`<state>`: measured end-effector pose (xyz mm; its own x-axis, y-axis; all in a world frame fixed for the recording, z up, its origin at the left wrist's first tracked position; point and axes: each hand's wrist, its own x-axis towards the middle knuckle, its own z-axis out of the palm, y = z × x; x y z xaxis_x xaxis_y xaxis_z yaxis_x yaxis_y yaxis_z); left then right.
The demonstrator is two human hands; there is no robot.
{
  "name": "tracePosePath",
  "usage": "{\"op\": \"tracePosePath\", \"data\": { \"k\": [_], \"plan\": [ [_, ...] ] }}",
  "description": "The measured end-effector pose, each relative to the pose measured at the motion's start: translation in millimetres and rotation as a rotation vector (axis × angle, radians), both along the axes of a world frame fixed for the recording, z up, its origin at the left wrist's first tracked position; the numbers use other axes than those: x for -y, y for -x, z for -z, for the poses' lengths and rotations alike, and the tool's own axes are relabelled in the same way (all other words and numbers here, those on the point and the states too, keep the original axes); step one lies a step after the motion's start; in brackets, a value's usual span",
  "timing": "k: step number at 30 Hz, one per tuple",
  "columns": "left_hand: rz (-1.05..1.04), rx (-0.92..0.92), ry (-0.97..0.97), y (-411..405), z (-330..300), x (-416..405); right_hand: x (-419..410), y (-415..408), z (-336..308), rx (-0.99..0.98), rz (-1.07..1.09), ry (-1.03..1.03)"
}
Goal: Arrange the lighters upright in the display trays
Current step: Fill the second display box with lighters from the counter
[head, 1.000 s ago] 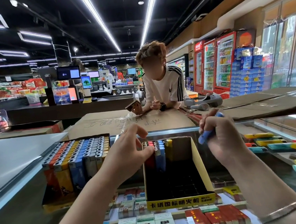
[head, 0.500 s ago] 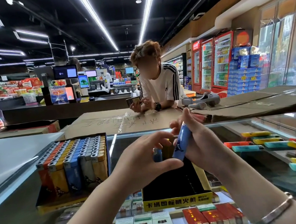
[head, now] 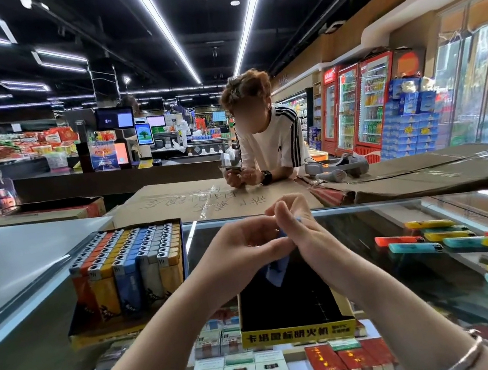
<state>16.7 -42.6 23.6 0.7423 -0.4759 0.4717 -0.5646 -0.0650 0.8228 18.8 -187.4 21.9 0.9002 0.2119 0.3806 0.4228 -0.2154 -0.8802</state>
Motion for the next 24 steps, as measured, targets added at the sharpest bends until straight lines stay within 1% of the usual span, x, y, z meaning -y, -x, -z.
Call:
{"op": "tracePosePath", "data": {
  "k": [3,6,8,10,12,14,16,21,24],
  "plan": [
    [0.045,-0.092,0.039,-1.5,-1.6,-4.2,-1.4,-0.8,-0.2,0.035,0.048,0.083],
    [-0.01,-0.075,0.021,-4.7,-2.6,-9.0,7.7,-2.8,-6.9,0.104,0.142,0.042],
    [-0.059,-0.037,0.016,-7.9,-3.0,-12.9,21.2,-9.2,-8.2,0.089,0.285,-0.051],
    [-0.077,-0.008,0.03,-10.4,-4.0,-16.6,36.1,-18.7,-4.8,-0.015,0.394,-0.054],
    [-0.097,0.024,0.029,-12.3,-4.0,-19.8,42.4,-25.1,0.7,-0.181,0.382,-0.016],
    [-0.12,0.06,-0.007,-13.9,-2.7,-21.8,41.5,-27.4,5.4,-0.277,0.348,0.035],
    [-0.153,0.098,-0.062,-15.0,-0.9,-22.1,38.9,-27.7,7.9,-0.287,0.334,0.085],
    [-0.309,0.277,-0.258,-19.3,6.7,-22.9,39.1,-26.5,9.6,-0.275,0.315,0.157],
    [-0.365,0.391,-0.387,-16.8,6.9,-22.1,39.4,-26.0,8.2,-0.268,0.307,0.178]
  ]
}}
